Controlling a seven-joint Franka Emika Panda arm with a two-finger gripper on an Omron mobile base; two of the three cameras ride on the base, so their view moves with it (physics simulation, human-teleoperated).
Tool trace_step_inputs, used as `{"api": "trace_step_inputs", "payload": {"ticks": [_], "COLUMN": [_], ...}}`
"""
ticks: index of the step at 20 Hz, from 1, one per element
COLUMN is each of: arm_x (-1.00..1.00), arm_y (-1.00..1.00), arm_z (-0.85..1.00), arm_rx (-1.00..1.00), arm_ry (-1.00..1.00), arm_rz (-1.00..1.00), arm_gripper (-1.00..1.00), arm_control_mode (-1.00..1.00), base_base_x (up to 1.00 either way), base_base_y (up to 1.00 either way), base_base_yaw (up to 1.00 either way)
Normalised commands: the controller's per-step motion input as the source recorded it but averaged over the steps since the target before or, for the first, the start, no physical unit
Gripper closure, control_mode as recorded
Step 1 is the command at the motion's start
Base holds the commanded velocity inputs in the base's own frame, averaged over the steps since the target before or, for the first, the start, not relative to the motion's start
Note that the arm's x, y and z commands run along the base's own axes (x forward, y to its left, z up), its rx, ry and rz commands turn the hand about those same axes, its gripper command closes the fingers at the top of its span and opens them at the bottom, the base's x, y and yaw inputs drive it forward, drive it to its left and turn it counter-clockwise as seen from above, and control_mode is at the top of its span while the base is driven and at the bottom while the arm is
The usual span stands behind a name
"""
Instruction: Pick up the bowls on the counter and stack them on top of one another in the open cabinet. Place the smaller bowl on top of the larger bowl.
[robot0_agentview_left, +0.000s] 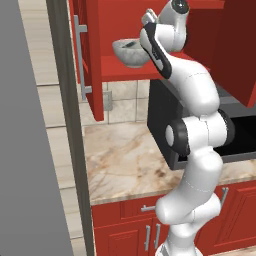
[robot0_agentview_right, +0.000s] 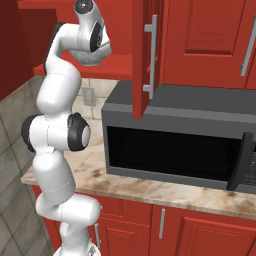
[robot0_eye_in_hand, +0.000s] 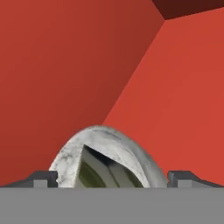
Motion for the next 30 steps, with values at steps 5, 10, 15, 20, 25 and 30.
{"api": "trace_step_inputs", "payload": {"ticks": [5, 10, 15, 20, 25, 30], "arm_x": [-0.08, -0.16, -0.08, -0.03, -0.24, -0.39], "arm_y": [-0.07, -0.18, -0.25, -0.23, -0.21, -0.19], "arm_z": [0.45, 0.46, 0.43, 0.44, 0.46, 0.50], "arm_rx": [0.05, 0.06, 0.04, 0.03, 0.05, 0.04], "arm_ry": [-0.09, -0.10, -0.12, -0.11, -0.11, -0.10], "arm_rz": [0.00, 0.00, 0.00, 0.00, 0.00, 0.00], "arm_gripper": [-1.00, -1.00, -1.00, -1.00, -1.00, -1.00], "arm_control_mode": [-1.00, -1.00, -1.00, -1.00, -1.00, -1.00], "base_base_x": [0.00, 0.00, 0.00, 0.00, 0.00, 0.00], "base_base_y": [0.00, 0.00, 0.00, 0.00, 0.00, 0.00], "base_base_yaw": [0.00, 0.00, 0.00, 0.00, 0.00, 0.00]}}
